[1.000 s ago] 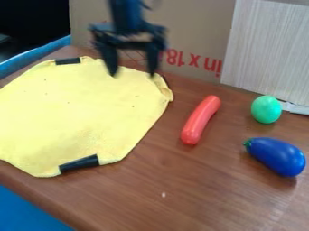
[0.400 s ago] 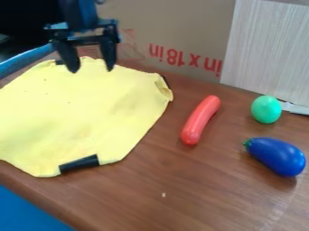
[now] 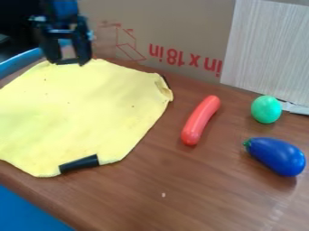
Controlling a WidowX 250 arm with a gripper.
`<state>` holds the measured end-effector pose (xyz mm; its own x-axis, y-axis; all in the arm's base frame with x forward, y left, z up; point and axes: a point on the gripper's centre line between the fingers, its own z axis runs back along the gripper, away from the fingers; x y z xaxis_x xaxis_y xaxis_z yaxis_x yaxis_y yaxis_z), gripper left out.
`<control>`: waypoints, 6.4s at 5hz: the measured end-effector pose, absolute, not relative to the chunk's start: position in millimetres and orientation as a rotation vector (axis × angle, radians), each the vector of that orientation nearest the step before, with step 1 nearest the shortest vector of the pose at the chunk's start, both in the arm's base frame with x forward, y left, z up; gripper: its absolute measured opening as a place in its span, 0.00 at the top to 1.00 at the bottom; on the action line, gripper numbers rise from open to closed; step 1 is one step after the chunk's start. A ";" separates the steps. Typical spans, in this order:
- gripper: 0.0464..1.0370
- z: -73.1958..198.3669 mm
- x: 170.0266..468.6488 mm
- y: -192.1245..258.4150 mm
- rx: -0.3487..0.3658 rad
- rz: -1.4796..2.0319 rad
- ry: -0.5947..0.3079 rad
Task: Fold the cloth from top left to bottom right
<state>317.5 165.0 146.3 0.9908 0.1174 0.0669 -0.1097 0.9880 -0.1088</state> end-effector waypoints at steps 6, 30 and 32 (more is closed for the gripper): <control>0.04 141.8 331.0 254.1 0.109 -0.537 -0.175; 0.99 95.9 258.4 59.9 0.130 -0.711 -0.226; 0.99 94.7 252.6 36.8 0.157 -0.677 -0.200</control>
